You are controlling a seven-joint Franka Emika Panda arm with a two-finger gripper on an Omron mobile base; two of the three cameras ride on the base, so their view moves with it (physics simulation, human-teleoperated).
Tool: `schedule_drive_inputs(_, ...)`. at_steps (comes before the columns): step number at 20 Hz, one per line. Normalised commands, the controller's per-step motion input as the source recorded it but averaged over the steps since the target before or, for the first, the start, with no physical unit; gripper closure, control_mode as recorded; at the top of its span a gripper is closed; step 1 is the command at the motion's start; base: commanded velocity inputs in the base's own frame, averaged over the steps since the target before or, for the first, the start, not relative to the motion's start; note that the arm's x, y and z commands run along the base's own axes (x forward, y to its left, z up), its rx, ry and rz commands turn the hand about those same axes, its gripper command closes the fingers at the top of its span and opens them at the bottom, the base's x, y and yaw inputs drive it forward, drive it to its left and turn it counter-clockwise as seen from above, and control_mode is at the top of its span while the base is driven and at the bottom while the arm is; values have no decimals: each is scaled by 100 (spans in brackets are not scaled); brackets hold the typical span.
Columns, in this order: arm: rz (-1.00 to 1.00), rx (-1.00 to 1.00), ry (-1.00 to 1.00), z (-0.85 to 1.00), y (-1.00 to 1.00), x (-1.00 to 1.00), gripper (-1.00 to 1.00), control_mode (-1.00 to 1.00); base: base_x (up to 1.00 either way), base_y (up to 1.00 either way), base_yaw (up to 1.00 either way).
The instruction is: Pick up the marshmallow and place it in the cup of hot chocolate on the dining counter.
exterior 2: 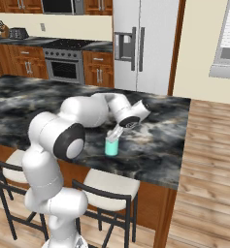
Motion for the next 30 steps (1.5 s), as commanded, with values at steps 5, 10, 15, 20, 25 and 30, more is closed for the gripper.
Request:
schedule_drive_inputs(5, 1, 0, -7, 0, -9, -14, 100, -100, 0, 0, 0)
schedule_drive_inputs(10, 0, 0, -14, -3, -3, -17, 100, -100, 0, 0, 0)
schedule_drive_inputs(15, 0, 0, -8, 0, 0, 12, 100, -100, 0, 0, 0)
schedule_drive_inputs(20, 0, 0, -1, -2, 0, 33, 100, -100, 0, 0, 0)
schedule_drive_inputs(25, 0, 0, 0, -17, 0, 11, 100, -100, 0, 0, 0)
schedule_drive_inputs(30, 0, 0, 0, -27, 0, 3, 100, -100, 0, 0, 0)
